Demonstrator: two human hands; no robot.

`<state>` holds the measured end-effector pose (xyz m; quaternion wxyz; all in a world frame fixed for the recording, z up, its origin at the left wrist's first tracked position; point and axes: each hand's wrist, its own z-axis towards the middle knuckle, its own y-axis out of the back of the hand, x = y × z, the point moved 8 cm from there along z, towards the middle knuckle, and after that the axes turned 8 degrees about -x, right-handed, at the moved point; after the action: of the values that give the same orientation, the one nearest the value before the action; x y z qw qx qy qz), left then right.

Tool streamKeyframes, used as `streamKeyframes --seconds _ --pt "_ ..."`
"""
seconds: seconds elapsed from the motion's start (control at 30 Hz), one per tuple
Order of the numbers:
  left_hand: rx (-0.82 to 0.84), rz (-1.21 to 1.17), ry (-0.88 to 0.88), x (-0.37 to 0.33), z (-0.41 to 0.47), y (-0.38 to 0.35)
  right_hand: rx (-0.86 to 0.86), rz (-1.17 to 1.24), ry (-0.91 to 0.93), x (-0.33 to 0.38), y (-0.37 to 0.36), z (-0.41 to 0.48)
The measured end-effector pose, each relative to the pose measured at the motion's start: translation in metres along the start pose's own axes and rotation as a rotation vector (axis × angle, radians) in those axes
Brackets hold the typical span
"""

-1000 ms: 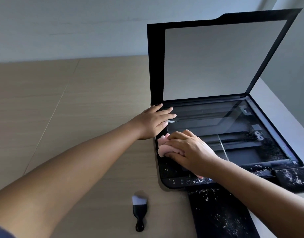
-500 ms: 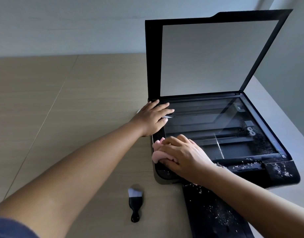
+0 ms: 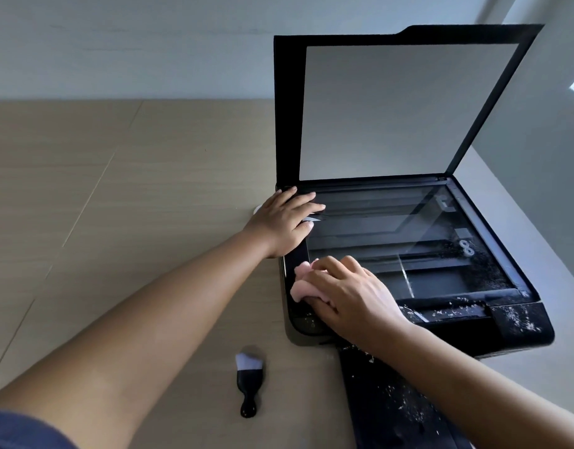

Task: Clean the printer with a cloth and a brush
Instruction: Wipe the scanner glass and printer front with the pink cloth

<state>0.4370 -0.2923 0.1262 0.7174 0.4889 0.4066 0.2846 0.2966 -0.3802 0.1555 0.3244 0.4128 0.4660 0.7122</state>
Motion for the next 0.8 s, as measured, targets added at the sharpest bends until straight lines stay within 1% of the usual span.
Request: streamKeyframes --seconds 0.07,0.13,0.17,0.23,0.3,0.33,0.43,0.5,0.53,0.6,0.67,0.73,0.8 --pt "-0.019 0.0 -0.001 0.001 0.0 0.0 0.043 -0.066 0.053 0.015 -0.006 -0.006" --pt "-0.022 0.015 -0.004 0.001 -0.001 0.0 0.101 -0.082 0.104 0.015 -0.004 -0.018" --pt "-0.023 0.023 -0.003 0.001 0.0 0.0 0.086 -0.089 0.097 0.008 0.0 -0.023" --pt "-0.025 0.026 -0.002 0.001 -0.001 0.0 -0.038 -0.125 0.021 -0.004 0.011 -0.027" --pt "-0.032 0.029 -0.01 0.001 -0.001 0.0 -0.145 -0.175 -0.081 0.0 0.013 -0.025" --pt "-0.033 0.032 -0.016 0.0 0.0 0.0 -0.171 -0.196 -0.093 0.009 0.009 -0.024" --pt "-0.032 0.036 -0.014 0.001 -0.001 0.001 -0.214 -0.203 0.028 0.037 0.0 -0.031" --pt "-0.018 0.041 -0.017 0.001 -0.001 -0.001 -0.215 -0.203 0.107 0.033 0.004 -0.045" --pt "-0.014 0.047 -0.017 0.0 -0.001 -0.001 -0.211 -0.212 0.103 0.024 0.005 -0.051" --pt "-0.014 0.052 -0.012 0.001 -0.001 -0.002 -0.241 -0.236 -0.034 0.005 0.011 -0.053" --pt "-0.025 0.058 -0.015 0.001 0.0 -0.002 -0.283 -0.253 -0.175 0.002 0.01 -0.048" --pt "-0.021 0.073 -0.016 0.002 0.0 -0.003 -0.317 -0.251 -0.184 0.022 0.0 -0.04" --pt "0.003 0.094 -0.02 0.001 0.0 -0.004 -0.362 -0.269 -0.136 0.035 0.0 -0.042"
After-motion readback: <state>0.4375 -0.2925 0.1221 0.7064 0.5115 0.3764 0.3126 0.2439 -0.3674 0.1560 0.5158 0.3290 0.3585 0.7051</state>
